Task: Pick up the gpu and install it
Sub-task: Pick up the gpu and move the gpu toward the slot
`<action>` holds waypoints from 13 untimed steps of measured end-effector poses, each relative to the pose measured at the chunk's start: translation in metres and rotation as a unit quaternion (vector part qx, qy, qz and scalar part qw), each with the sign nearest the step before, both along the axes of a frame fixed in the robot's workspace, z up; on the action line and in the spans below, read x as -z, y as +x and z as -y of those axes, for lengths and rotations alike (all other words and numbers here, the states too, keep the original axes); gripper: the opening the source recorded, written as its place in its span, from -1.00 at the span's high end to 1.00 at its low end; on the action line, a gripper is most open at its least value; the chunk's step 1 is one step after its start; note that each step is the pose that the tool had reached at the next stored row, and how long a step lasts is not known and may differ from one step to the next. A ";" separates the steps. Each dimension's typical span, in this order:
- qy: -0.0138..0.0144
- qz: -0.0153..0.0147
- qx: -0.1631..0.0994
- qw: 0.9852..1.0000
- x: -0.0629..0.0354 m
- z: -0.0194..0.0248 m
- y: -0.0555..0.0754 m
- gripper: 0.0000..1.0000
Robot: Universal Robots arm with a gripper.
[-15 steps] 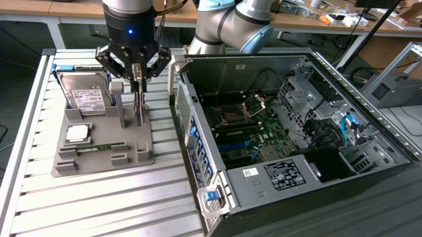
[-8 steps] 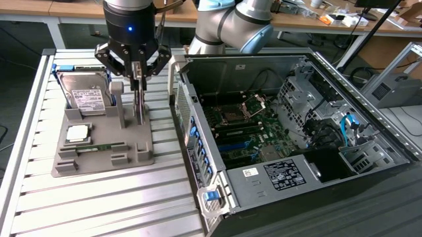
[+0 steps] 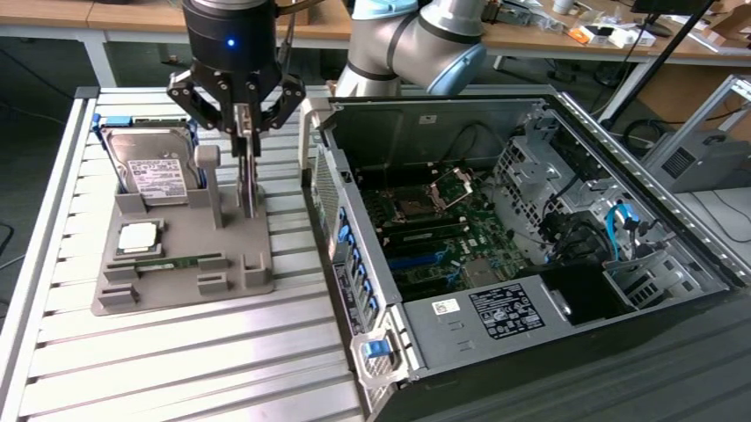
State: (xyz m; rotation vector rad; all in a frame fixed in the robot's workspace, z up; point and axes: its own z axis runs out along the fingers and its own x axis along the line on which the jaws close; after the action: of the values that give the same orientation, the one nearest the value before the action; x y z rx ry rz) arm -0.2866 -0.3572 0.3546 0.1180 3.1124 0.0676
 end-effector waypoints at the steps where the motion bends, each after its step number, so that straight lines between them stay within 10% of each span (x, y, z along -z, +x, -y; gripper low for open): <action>1: 0.000 0.000 0.000 1.000 -0.0008 0.0000 0.000 0.47; 13: 0.000 0.000 0.000 1.000 -0.0112 0.0000 0.000 0.47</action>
State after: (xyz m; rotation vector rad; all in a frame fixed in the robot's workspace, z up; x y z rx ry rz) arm -0.2866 -0.3572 0.3657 0.1180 3.1124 0.0676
